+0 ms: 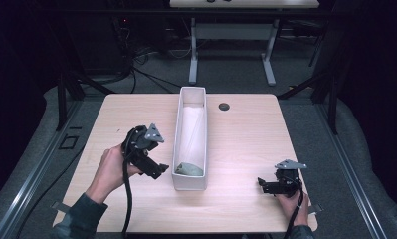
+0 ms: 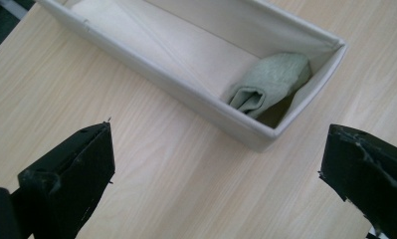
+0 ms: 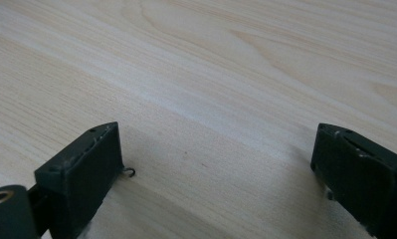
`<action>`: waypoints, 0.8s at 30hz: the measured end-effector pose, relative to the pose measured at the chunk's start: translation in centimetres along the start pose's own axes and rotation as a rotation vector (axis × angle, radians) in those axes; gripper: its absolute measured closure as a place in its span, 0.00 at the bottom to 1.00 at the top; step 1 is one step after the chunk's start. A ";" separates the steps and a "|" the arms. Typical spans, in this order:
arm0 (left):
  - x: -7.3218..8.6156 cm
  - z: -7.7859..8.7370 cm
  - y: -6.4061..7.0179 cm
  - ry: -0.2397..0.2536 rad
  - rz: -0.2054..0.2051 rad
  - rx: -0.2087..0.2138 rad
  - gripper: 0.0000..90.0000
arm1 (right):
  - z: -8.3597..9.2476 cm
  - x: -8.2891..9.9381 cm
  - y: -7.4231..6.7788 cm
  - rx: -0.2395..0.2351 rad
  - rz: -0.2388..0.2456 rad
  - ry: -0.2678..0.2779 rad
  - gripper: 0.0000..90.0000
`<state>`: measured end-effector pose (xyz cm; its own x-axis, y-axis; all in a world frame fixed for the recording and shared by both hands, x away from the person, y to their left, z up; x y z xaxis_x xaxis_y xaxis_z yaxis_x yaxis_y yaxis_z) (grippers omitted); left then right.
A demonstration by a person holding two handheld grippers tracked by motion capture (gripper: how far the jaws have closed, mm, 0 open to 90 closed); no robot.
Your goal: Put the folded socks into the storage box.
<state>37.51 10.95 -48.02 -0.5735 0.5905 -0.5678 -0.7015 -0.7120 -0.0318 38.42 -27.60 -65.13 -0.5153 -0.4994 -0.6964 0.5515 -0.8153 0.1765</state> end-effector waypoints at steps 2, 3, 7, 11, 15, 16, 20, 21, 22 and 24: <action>1.1 0.1 -0.3 0.021 0.020 -0.015 0.00 | 0.0 0.0 0.0 -0.001 -0.001 0.000 0.06; 1.5 0.1 -0.4 0.031 0.028 -0.023 0.00 | 0.0 0.0 0.0 -0.001 -0.001 0.000 0.06; 3.2 0.2 -1.1 0.069 0.070 -0.052 0.00 | 0.0 0.0 0.0 0.000 -0.001 0.000 0.06; 5.1 0.0 -2.0 0.105 0.125 -0.078 0.00 | 0.0 0.0 0.0 0.000 -0.001 0.000 0.06; 6.9 -0.4 -2.9 0.125 0.175 -0.103 0.00 | 0.0 0.0 0.0 0.000 0.000 0.000 0.06; 7.4 -0.5 -3.1 0.132 0.189 -0.107 0.00 | 0.0 0.0 0.0 0.000 0.000 0.000 0.06; 9.1 -1.2 -3.7 0.149 0.232 -0.127 0.00 | 0.0 0.0 0.0 0.000 0.000 0.000 0.06; 9.6 -1.5 -3.9 0.147 0.240 -0.129 0.00 | 0.0 0.0 0.0 0.000 0.000 0.000 0.06; 10.0 -1.8 -4.1 0.157 0.254 -0.130 0.00 | 0.0 0.0 0.0 0.000 0.000 0.000 0.06; 10.6 -2.0 -4.3 0.155 0.269 -0.131 0.00 | 0.0 0.0 0.0 0.000 0.000 0.000 0.06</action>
<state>35.33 19.46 -55.54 -0.6528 0.3171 -0.6879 -0.4673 -0.8834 0.0363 38.43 -27.60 -65.13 -0.5153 -0.4993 -0.6965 0.5517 -0.8152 0.1763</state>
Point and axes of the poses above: each handheld gripper's, and its own axes: z roughly backward along the jaws, x roughly out of its underside, y roughly to its right, the point moved 9 cm from there along -z, roughly forward along the jaws, and after that the axes turned 14 degrees about z, right-handed, at the moved point
